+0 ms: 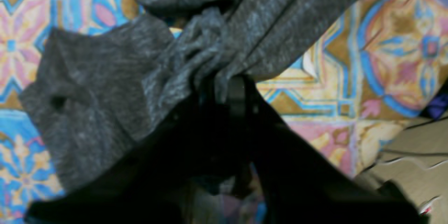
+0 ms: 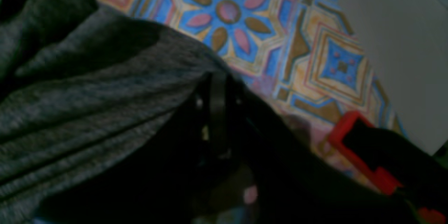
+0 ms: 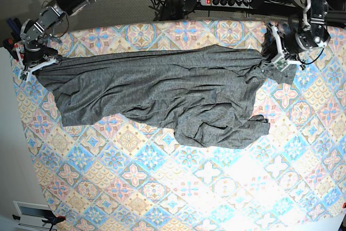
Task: Layout the t-shirt on the table in an organized manner, then fold the t-shirt properly
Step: 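Grasp the shirt corners with both grippers at the shirt's shoulder edge, then adjust the grasps on the shirt shoulder corners with both grippers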
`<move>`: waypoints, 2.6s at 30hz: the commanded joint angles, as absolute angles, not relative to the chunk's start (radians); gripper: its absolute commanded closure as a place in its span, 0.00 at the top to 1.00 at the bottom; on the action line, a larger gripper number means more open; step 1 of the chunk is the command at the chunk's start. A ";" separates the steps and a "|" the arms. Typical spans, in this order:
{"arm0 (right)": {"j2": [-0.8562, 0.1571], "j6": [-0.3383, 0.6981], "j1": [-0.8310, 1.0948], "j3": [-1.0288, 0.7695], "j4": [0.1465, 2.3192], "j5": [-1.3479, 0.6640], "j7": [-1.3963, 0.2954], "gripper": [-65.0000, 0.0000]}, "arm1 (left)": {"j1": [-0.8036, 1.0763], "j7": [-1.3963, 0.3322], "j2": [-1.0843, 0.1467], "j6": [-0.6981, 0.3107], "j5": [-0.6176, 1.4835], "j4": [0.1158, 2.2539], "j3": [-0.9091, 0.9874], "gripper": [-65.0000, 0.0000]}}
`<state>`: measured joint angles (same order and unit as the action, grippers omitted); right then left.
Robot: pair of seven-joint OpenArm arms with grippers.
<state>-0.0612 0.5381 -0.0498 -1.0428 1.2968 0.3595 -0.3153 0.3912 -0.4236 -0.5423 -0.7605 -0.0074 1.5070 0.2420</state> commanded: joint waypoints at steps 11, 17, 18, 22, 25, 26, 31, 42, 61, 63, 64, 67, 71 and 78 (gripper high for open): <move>-0.071 0.535 -0.022 -1.038 1.477 0.375 -0.328 0.46 | 0.418 -0.654 -0.360 -0.698 -0.518 1.649 0.242 0.45; -0.070 0.535 -0.019 -1.038 1.561 0.375 -0.334 0.46 | 0.429 -0.654 -0.312 -0.698 -0.591 1.799 0.236 0.46; -0.068 0.535 -0.018 -1.038 1.561 0.375 -0.334 0.46 | 0.450 -0.654 -0.312 -0.698 -0.599 1.819 0.234 0.46; -0.068 0.535 0.007 -1.038 1.561 0.375 -0.334 0.46 | 0.473 -0.653 -0.312 -0.698 -0.599 1.857 0.232 0.46; -0.036 0.535 0.013 -1.038 1.560 0.375 -0.334 0.46 | 0.469 -0.653 -0.311 -0.698 -0.598 1.848 0.232 0.46; -0.028 0.535 0.022 -1.038 1.560 0.375 -0.334 0.46 | 0.469 -0.653 -0.311 -0.698 -0.598 1.845 0.232 0.46; 0.030 0.605 0.058 -1.035 1.567 0.375 -0.332 0.46 | 0.452 -0.653 -0.283 -0.698 -0.602 1.840 0.234 0.46; 0.119 0.698 0.104 -1.036 1.656 0.377 -0.331 0.46 | 0.441 -0.659 -0.266 -0.698 -0.605 1.840 0.177 0.45; 0.148 0.698 0.128 -1.046 1.676 0.288 -0.344 0.46 | 0.441 -0.661 -0.266 -0.698 -0.605 1.840 0.180 0.46; 0.148 0.698 0.130 -1.064 1.687 0.196 -0.404 0.46 | 0.441 -0.661 -0.266 -0.698 -0.605 1.840 0.182 0.46; 0.148 0.698 0.128 -1.078 1.689 0.160 -0.437 0.46 | 0.443 -0.661 -0.266 -0.698 -0.605 1.840 0.183 0.46; 0.148 0.698 0.127 -1.110 1.702 0.070 -0.558 0.46 | 0.446 -0.661 -0.266 -0.698 -0.605 1.840 0.183 0.46; 0.145 0.698 0.128 -1.193 1.704 -0.090 -0.750 0.46 | 0.446 -0.661 -0.266 -0.698 -0.605 1.840 0.180 0.46; 0.064 0.698 0.127 -1.244 1.698 -0.285 -0.964 0.46 | 0.441 -0.661 -0.266 -0.698 -0.605 1.840 0.179 0.46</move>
